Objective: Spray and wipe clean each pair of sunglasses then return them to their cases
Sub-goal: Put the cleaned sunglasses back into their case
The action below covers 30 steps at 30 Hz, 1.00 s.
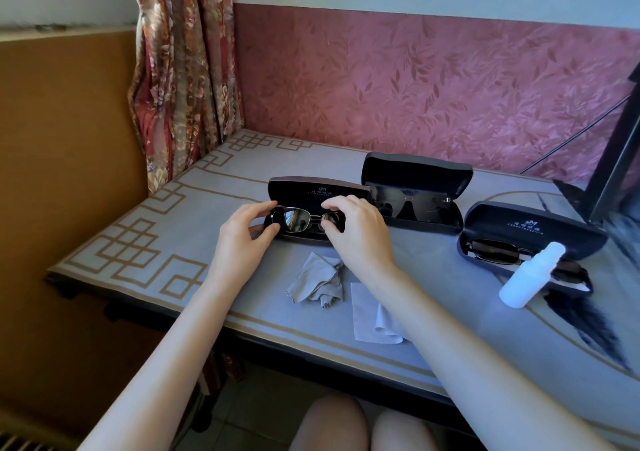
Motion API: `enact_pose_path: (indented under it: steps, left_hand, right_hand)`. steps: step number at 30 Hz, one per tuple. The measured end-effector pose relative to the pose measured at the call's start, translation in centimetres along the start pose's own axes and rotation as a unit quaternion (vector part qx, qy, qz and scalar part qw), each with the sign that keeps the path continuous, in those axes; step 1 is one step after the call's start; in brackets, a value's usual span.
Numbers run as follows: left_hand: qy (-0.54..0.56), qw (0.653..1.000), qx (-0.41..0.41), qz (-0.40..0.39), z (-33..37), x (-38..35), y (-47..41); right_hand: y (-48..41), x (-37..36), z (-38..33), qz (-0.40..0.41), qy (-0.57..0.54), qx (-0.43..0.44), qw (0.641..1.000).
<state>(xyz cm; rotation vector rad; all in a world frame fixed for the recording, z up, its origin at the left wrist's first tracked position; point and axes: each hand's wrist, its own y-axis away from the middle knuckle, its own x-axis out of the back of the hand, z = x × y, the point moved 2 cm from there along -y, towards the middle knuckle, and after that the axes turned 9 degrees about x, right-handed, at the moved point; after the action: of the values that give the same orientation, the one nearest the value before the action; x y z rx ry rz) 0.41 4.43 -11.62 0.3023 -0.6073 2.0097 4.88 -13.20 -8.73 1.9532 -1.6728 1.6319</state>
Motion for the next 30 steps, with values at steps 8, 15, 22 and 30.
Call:
enact_pose_path:
  steps: [8,15,22,30]
  left_hand:
    - [0.028,0.999,0.011,0.022,0.6,0.7,0.8]
    - [0.083,0.995,-0.052,-0.022,5.1,-0.9,3.5]
    - [0.08,0.976,-0.114,-0.169,11.5,-6.5,6.3]
    - [-0.006,0.951,-0.154,-0.267,15.7,-14.0,5.9]
  right_hand:
    - [2.5,3.8,1.4,0.047,-0.101,-0.039,0.993]
    - [4.8,8.1,2.6,0.034,-0.15,-0.074,0.985]
    - [8.6,14.4,3.4,0.129,-0.12,-0.06,0.982]
    - [13.8,19.8,7.6,0.287,-0.095,-0.116,0.946]
